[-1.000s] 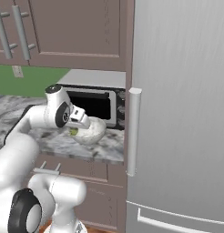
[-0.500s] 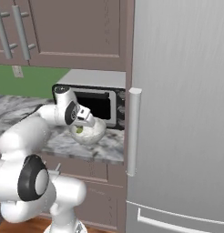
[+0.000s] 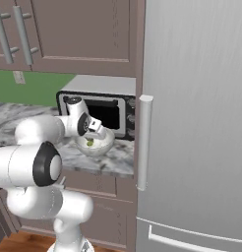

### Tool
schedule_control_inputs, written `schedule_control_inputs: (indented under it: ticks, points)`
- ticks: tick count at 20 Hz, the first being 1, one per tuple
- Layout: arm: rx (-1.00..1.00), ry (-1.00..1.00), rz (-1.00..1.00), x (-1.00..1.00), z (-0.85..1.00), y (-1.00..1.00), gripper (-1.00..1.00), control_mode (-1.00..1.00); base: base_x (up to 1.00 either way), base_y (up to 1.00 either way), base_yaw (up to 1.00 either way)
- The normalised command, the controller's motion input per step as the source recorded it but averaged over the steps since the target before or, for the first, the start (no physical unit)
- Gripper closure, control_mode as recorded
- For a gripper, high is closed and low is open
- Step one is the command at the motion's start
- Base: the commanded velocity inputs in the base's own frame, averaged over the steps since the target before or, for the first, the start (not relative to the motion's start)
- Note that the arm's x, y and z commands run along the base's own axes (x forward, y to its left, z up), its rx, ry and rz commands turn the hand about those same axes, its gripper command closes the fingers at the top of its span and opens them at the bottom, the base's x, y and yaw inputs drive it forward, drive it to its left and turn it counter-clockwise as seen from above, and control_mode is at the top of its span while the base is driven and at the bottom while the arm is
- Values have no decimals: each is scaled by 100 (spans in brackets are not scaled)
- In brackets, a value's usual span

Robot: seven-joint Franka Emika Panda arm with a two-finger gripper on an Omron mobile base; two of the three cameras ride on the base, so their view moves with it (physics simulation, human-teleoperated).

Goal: Pick the lemon wedge from the cabinet and place it in the bowl. Then pick the bowl and place it in the sink. Then turn on the sink facuet.

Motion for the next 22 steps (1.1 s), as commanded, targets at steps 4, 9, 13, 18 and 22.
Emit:
schedule_control_inputs:
  ticks: [4, 9, 13, 18, 22]
  points:
    - [0, 5, 0, 26, -22, 0, 100, -100, 0, 0, 0]
    - [0, 4, 0, 19, -11, 0, -100, -100, 0, 0, 0]
    - [4, 0, 0, 1, 0, 0, -100, -100, 0, 0, 0]
    - [5, 0, 0, -4, 7, 0, -100, -100, 0, 0, 0]
    - [3, -6, 2, -56, 19, 14, -100, -100, 0, 0, 0]
